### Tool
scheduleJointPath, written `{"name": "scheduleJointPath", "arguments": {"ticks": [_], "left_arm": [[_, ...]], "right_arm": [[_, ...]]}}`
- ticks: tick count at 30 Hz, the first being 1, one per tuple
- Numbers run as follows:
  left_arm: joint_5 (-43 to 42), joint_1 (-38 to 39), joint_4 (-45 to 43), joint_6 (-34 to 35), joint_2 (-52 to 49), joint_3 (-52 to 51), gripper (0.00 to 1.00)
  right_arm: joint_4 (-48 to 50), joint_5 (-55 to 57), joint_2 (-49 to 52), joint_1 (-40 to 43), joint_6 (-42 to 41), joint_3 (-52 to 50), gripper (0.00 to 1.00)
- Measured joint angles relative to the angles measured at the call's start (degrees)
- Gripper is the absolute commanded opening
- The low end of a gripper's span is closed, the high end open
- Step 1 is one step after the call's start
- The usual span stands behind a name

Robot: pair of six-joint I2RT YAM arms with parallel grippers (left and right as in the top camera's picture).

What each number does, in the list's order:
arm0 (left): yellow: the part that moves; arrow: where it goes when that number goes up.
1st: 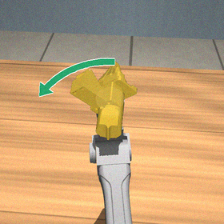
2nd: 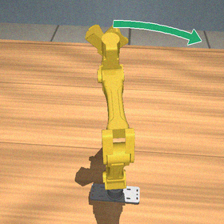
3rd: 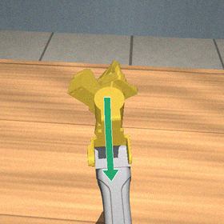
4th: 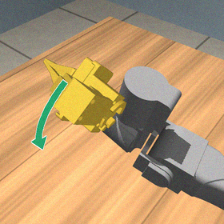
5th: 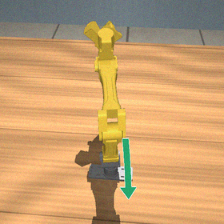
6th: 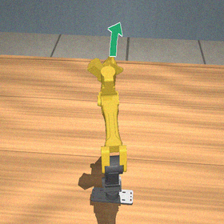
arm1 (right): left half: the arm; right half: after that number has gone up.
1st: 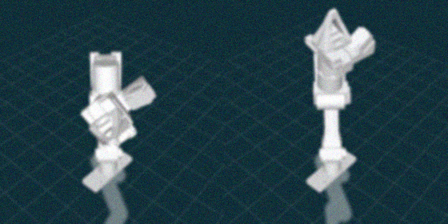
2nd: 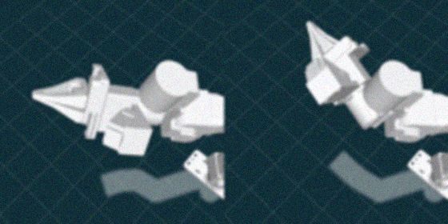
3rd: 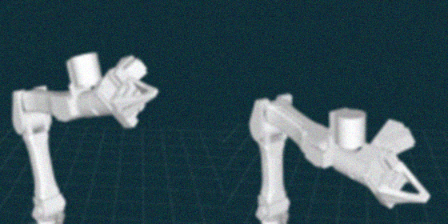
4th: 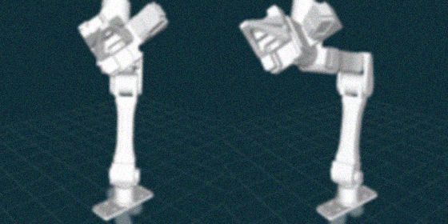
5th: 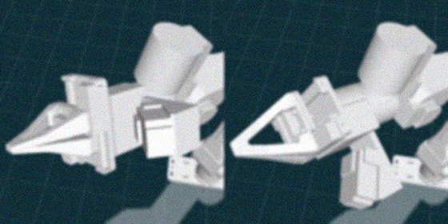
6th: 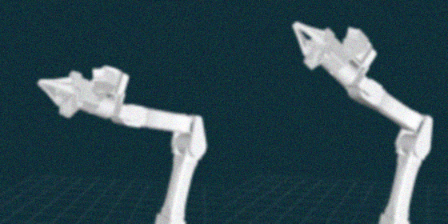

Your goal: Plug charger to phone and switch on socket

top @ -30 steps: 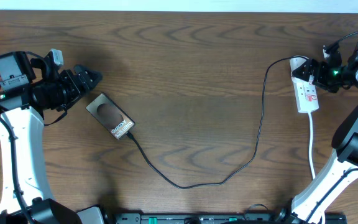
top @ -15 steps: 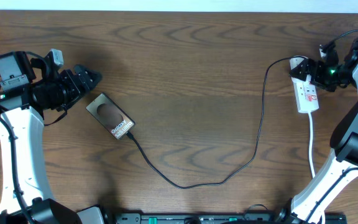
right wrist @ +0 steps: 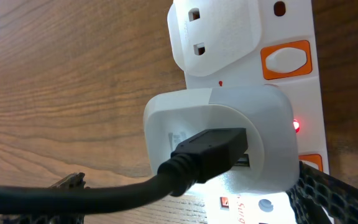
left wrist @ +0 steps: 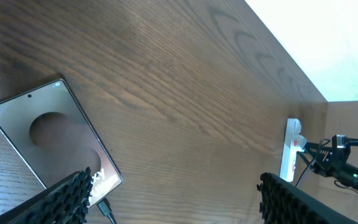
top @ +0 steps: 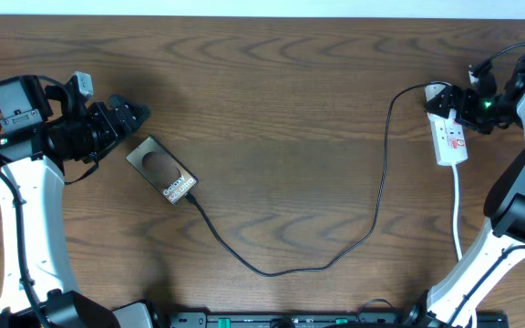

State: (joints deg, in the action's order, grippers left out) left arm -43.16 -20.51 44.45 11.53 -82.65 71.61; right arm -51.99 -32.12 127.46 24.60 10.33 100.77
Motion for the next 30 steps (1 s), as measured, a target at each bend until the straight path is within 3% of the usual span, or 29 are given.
{"name": "scheduleJointPath", "arguments": {"ticks": [13, 18, 30], "left_arm": [[0.0, 0.0, 0.2, 0.0, 0.0, 0.0, 0.84], [0.0, 0.0, 0.2, 0.0, 0.0, 0.0, 0.85], [0.0, 0.0, 0.3, 0.0, 0.0, 0.0, 0.85]], "right_arm": [[-1.5, 0.3, 0.0, 0.0, -1.1, 0.5, 0.99], [-8.1, 2.6, 0.0, 0.2, -2.0, 4.1, 0.99], [-28.1, 10.2, 0.0, 1.3, -4.9, 23.9, 0.99]]}}
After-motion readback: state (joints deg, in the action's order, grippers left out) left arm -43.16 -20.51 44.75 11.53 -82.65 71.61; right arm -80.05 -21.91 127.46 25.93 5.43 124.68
